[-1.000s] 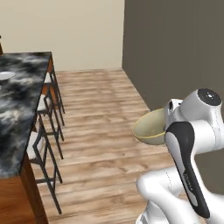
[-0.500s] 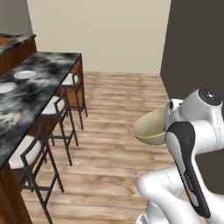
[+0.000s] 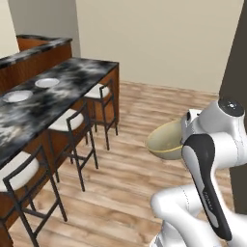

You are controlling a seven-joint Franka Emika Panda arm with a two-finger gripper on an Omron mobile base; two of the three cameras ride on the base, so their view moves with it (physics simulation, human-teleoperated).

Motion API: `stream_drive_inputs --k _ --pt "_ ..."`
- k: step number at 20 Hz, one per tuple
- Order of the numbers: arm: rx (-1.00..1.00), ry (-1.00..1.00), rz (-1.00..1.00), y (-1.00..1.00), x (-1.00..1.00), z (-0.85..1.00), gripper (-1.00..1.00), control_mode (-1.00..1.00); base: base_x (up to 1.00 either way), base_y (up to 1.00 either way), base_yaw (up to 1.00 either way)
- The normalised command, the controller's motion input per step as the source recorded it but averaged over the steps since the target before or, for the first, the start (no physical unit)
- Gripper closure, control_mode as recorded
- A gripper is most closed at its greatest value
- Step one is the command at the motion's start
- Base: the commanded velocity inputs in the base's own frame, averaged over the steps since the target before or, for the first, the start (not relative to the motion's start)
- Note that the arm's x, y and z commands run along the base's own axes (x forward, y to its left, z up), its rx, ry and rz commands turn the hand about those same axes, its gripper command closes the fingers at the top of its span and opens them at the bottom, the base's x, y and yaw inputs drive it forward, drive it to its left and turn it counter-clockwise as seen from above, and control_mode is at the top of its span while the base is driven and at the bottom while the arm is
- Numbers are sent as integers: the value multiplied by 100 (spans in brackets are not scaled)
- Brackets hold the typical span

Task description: Move the bowls from the cabinet to the plates on the dining table.

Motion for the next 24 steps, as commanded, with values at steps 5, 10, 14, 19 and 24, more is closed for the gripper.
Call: stream_drive_inputs --k 5,10,14,19,24 --pt "0 0 0 0 0 0 100 100 52 -90 41" --pt "0 0 0 0 0 0 100 100 44 -90 39" --pt "0 0 0 0 0 0 100 100 38 -88 37" --pt "0 0 0 0 0 0 100 100 38 -87 36" --pt "0 0 0 0 0 0 100 100 37 -87 37"
